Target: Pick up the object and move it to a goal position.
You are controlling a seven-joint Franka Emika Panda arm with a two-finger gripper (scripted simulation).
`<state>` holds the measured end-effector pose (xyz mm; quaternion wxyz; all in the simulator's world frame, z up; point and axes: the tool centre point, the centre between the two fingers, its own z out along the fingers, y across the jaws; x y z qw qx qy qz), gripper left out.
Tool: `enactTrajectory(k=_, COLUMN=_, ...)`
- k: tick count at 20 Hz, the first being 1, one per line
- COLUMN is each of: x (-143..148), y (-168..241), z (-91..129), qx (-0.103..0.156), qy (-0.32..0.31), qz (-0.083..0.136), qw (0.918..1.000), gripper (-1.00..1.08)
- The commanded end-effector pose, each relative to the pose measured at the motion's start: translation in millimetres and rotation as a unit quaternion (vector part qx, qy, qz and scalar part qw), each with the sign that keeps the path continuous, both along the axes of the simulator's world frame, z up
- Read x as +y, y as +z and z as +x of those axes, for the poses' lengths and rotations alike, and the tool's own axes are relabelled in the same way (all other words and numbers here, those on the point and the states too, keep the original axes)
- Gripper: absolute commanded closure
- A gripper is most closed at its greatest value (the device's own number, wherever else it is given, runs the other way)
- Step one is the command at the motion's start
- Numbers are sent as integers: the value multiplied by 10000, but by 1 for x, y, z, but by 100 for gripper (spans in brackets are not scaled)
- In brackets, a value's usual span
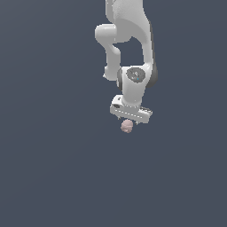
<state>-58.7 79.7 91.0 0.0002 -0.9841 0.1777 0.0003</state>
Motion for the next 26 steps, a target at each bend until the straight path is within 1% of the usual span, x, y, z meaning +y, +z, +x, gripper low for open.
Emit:
enactTrajectory(k=1, x=0, y=-1, z=0, qx=-1, qy=-2, qz=0, qw=10000, gripper=-92)
enactTrajectory(k=5, x=0, y=-12, z=0, qx=-1, qy=-5, qz=-1, qw=10000, gripper=-92)
enactTrajectory(k=12, x=0, y=-44, z=-1, qx=-2, qy=-18, qz=-3, qw=10000, gripper=-92)
enactTrajectory(k=17, x=0, y=-50, z=-1, qx=-2, qy=-18, qz=-3, qw=10000, gripper=-92)
enactTrajectory(k=18, x=0, y=-50, z=-1, qx=-2, qy=-18, qz=-3, qw=10000, gripper=108)
enactTrajectory(k=26, x=0, y=-50, z=-1, qx=-2, qy=-18, qz=-3, qw=10000, gripper=108)
